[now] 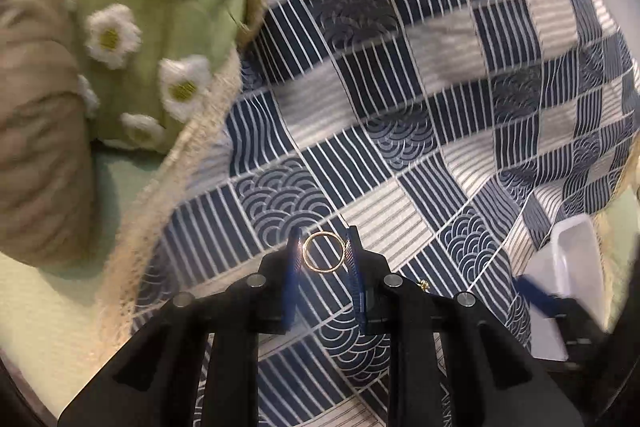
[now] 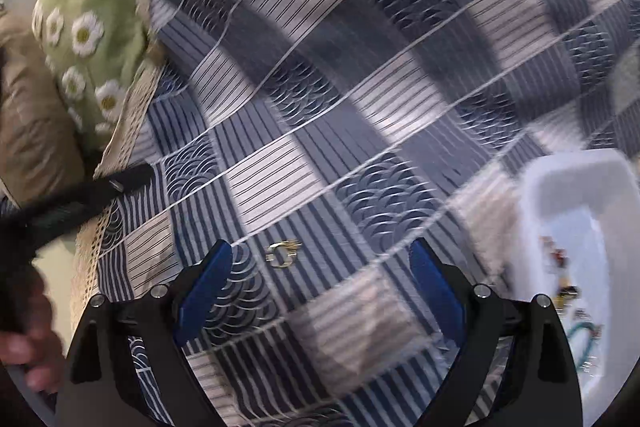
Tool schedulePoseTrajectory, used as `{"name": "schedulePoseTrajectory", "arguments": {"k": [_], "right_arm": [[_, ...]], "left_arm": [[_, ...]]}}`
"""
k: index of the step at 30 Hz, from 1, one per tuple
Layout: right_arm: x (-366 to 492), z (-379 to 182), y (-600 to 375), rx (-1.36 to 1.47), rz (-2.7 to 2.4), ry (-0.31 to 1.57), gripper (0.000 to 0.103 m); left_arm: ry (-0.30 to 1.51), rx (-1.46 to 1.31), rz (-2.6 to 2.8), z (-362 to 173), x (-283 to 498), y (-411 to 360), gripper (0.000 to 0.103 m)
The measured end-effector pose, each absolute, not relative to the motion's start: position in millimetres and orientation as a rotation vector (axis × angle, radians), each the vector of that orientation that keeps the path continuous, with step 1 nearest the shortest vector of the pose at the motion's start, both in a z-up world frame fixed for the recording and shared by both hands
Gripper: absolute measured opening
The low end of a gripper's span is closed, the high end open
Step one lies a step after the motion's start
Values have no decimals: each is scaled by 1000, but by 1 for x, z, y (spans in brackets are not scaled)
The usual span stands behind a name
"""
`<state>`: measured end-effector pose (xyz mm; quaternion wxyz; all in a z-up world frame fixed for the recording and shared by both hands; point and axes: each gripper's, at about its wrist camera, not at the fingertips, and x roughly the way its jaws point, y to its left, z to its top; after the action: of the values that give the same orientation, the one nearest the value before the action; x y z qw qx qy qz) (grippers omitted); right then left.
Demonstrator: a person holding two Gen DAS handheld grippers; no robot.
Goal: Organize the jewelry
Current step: 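Grasp the plain gold ring with the left gripper while the right grasps the small gold ring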
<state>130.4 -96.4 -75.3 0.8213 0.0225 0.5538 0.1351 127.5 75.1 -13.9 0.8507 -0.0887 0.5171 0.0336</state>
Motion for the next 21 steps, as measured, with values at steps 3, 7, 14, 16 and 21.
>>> {"name": "schedulePoseTrajectory", "arguments": {"k": [3,7,14,16,21], "right_arm": [[135,-90,-84,3,288,1205,88],[144,-106,-73,-42,277,1218,88],[145,-125,-55,-113,275,1222,71],[144,-123,-57,-102,269,1216,53],[147,-121,-66,-54,280,1235,17]], "left_arm": [[1073,-212,81,-9,127,81,21],[1068,-202,85,-6,126,82,21],[1060,-218,106,-4,127,87,21],[1063,-218,104,-5,126,87,21],[1062,-202,99,-4,125,84,21]]}}
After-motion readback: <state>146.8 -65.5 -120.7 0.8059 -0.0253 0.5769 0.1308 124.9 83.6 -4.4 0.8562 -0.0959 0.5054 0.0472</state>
